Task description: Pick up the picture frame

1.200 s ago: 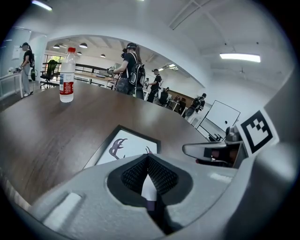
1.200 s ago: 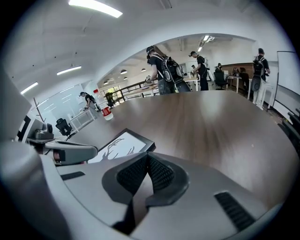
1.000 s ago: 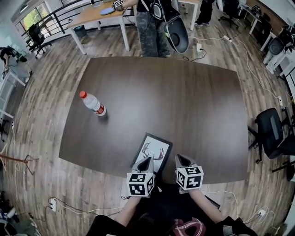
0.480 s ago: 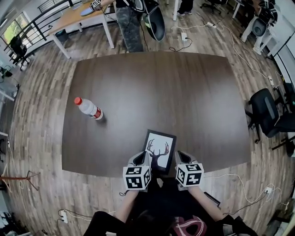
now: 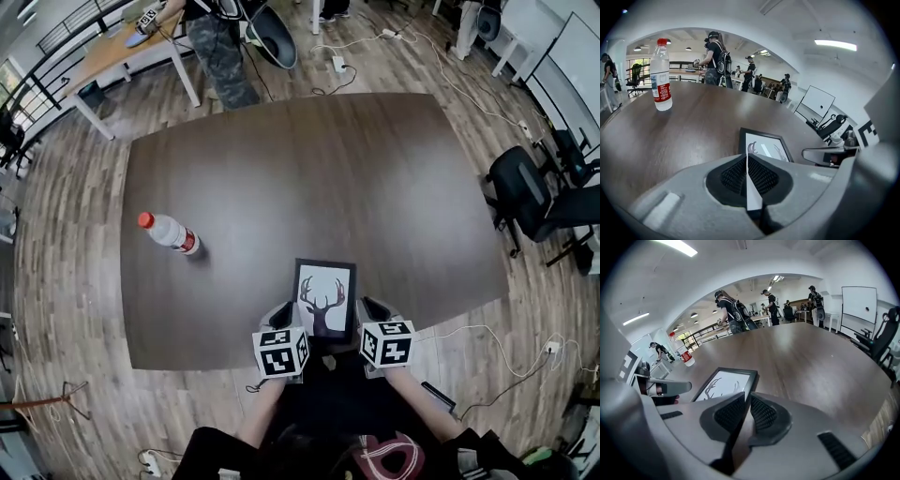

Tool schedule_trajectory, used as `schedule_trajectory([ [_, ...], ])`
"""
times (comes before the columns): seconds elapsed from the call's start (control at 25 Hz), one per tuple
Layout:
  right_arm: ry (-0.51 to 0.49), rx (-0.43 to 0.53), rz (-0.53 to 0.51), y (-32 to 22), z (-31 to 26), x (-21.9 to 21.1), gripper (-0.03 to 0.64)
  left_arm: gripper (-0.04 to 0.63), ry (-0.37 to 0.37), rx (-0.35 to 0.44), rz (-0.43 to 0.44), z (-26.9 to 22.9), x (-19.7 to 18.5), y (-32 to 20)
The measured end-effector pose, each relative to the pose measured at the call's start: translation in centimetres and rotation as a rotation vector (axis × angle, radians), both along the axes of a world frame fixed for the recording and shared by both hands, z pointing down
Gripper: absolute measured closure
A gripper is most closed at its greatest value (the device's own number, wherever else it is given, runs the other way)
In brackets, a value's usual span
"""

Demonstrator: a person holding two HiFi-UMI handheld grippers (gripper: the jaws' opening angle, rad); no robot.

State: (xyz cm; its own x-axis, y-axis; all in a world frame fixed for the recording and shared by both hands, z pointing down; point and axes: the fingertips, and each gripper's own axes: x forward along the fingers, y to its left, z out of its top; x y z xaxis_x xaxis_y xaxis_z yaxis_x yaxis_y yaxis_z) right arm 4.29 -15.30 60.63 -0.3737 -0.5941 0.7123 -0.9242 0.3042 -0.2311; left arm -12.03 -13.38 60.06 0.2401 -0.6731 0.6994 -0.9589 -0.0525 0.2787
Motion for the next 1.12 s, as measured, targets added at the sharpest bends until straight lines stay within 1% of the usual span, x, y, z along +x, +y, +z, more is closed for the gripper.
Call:
schedule_trajectory([
  [0.08,-0.013,0.003,0.013,-0.2,0.1,-0.2,0.555,0.584,0.01,-0.006,0.01,0.2,-0.1,-0.2],
  [0.12,-0.021,0.001,0.022,-0.2,0.2,-0.4,0.527,0.579,0.015,-0.012,0.017,0.4,-0.1,-0.2],
  [0.16,-0.028,-0.005,0.03,-0.2,0.4,-0.6,0.501,0.556,0.02,-0.021,0.027,0.5,-0.1,-0.1],
  [0.24,-0.031,-0.022,0.035,-0.1,0.8,-1.0,0.497,0.476,0.029,-0.044,0.049,0.9,-0.1,-0.1],
  [0.28,-0.029,-0.028,0.036,0.0,1.0,-1.2,0.497,0.463,0.028,-0.054,0.058,1.1,-0.1,-0.1],
  [0.4,-0.017,-0.024,0.042,0.0,1.2,-1.4,0.518,0.459,0.01,-0.07,0.059,1.6,-0.4,-0.2],
  [0.52,-0.008,-0.032,0.044,-0.1,1.7,-1.4,0.511,0.445,0.007,-0.087,0.061,2.2,-0.5,-0.3],
  [0.68,0.011,-0.064,0.063,-0.2,2.4,-1.4,0.505,0.445,-0.011,-0.119,0.083,2.8,-0.5,-0.4],
  [0.76,0.003,-0.084,0.074,-0.1,2.9,-1.4,0.502,0.445,-0.009,-0.14,0.082,3.2,-0.5,-0.4],
  [0.92,-0.016,-0.092,0.082,0.2,3.1,-1.8,0.502,0.445,0.027,-0.192,0.081,3.8,-0.5,0.1],
  [1.0,-0.013,-0.111,0.082,0.5,3.4,-2.1,0.494,0.445,0.013,-0.204,0.087,4.0,-0.6,0.2],
  [1.12,-0.001,-0.126,0.079,0.8,3.8,-2.1,0.492,0.446,0.005,-0.2,0.077,4.1,-0.6,0.2],
])
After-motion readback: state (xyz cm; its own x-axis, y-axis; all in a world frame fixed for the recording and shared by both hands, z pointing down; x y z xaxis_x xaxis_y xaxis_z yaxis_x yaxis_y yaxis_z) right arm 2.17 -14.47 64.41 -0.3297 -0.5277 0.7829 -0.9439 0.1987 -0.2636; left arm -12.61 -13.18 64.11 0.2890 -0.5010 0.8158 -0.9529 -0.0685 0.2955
